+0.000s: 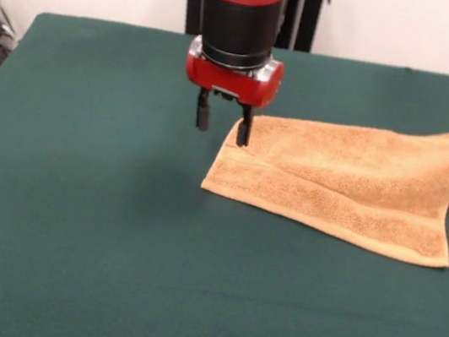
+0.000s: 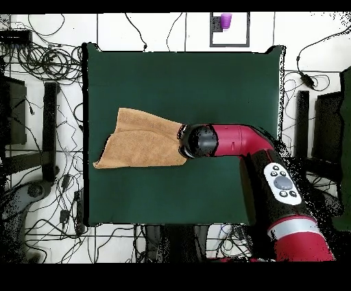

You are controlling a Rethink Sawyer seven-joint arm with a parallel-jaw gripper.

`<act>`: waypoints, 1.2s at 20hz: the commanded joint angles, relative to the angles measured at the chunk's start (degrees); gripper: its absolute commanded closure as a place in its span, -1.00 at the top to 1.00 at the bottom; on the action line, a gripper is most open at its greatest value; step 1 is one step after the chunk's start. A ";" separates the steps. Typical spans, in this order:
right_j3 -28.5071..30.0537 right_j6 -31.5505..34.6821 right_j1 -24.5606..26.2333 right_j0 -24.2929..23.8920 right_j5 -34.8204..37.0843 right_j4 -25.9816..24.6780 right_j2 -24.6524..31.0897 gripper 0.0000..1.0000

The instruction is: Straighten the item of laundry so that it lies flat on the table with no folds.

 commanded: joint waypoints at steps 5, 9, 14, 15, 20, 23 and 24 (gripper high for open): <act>3.77 2.16 6.68 2.46 -5.10 0.69 3.48 1.00; 3.71 2.68 8.40 2.43 -8.02 0.38 3.54 1.00; 3.33 1.60 10.27 1.94 -9.61 -0.53 3.38 1.00; 3.16 1.12 10.74 1.81 -9.68 -0.83 3.26 1.00; 1.56 -2.20 13.87 0.35 -10.81 -2.96 2.96 1.00; 0.83 -2.66 13.95 0.79 -10.51 -3.85 1.84 1.00; 0.69 -2.91 13.79 0.80 -10.31 -3.96 1.68 1.00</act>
